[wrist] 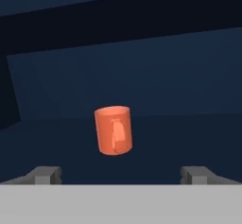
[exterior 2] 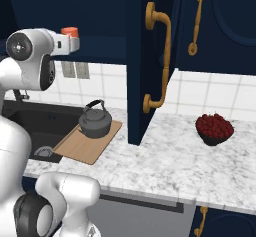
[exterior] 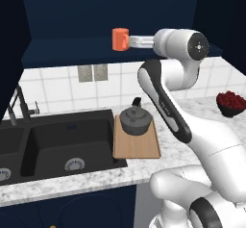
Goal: Pick the kettle from the counter and place it on the tray. Then pick the mug from the cabinet and place it on the tray. Then close the cabinet doors.
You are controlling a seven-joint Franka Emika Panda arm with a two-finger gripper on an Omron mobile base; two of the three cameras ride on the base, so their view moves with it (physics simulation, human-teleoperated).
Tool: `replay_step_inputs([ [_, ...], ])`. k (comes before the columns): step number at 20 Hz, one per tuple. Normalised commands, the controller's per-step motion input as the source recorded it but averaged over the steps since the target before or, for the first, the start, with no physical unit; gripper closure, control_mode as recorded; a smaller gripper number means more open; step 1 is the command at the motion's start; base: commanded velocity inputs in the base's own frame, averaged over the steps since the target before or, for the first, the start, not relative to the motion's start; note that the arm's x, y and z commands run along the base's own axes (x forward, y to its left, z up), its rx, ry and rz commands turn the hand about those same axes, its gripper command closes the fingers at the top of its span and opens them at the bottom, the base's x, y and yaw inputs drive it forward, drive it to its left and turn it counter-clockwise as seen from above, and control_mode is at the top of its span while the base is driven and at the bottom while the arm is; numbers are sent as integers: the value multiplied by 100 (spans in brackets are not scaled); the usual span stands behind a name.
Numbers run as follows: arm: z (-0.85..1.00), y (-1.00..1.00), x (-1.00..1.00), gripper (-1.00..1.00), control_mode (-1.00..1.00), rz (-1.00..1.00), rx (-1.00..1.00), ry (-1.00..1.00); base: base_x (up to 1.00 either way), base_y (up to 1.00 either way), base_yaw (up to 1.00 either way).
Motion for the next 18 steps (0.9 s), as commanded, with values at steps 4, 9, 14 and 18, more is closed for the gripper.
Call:
replay_step_inputs([
  [4, 1, 0, 44, -100, -100, 0, -1, 0, 0, 0, 0],
  [9, -1, 6, 35, -100, -100, 0, -9, 0, 0, 0, 0],
  [14, 0, 10, 39, -100, -100, 0, -9, 0, 0, 0, 0],
  [18, -5, 28, 42, -100, -100, 4, -5, 0, 0, 0, 0],
])
